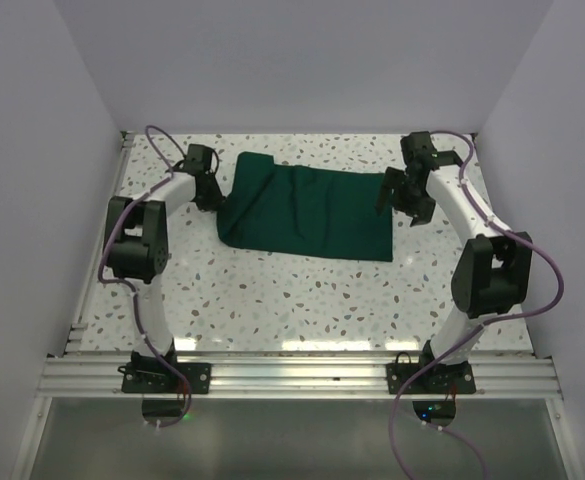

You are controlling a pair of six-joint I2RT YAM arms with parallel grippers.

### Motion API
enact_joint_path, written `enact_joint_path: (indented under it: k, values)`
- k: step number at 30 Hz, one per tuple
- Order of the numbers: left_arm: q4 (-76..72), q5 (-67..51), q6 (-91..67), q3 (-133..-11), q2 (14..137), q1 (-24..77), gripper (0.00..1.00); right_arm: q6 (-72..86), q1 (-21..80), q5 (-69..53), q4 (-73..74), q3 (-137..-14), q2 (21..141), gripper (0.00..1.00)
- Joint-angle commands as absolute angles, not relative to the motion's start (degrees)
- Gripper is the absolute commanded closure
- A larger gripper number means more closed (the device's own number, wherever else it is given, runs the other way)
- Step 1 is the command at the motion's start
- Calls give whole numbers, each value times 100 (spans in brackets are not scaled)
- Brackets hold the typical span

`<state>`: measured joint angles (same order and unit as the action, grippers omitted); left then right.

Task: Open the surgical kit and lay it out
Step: Open the surgical kit at the center of the board.

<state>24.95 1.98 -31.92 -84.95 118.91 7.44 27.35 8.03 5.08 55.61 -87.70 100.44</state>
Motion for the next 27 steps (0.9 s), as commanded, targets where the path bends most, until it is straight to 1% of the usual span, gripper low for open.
enact_joint_path:
  k: [1,3,4,5,9,10,11,12,13,14,19,23,27]
  values:
    - [2777,1024,-3146,-8368,11138,659,100,2663,817,607,5564,-9008,9887,13]
    - [3101,1509,-3322,-8096,10498,650,100,2663,809,563,5493,-9244,10045,12]
    - [3329,1982,-3401,-7999,10277,633,100,2663,817,475,5467,-9333,10115,12]
    - [3427,2186,-3532,-7789,9857,624,100,2663,809,422,5380,-9430,10186,12]
    - [3779,2873,-3814,-7322,9045,554,100,2742,809,167,5186,-9939,10590,12]
    - [3814,2996,-3832,-7226,8931,545,92,2786,809,123,5159,-10010,10747,12]
    - [3832,3014,-3823,-7077,8799,545,81,2804,809,62,5124,-10089,10853,12]
    - [3876,3023,-3823,-7023,8772,536,55,2830,800,53,5098,-10220,10933,12]
    - [4033,3050,-3832,-6996,8763,536,35,2847,800,44,5063,-10274,11003,12]
    - [4112,3059,-3858,-6970,8789,527,1,2848,800,44,5002,-10327,11152,12]
    - [4578,2954,-3867,-6900,8763,527,0,2926,756,18,4668,-10608,11601,11]
    - [4693,2742,-3762,-6733,8334,527,0,3041,694,18,4404,-10810,12075,11]
    - [4992,2628,-3805,-6592,7990,527,1,3120,580,26,4316,-11372,12812,14]
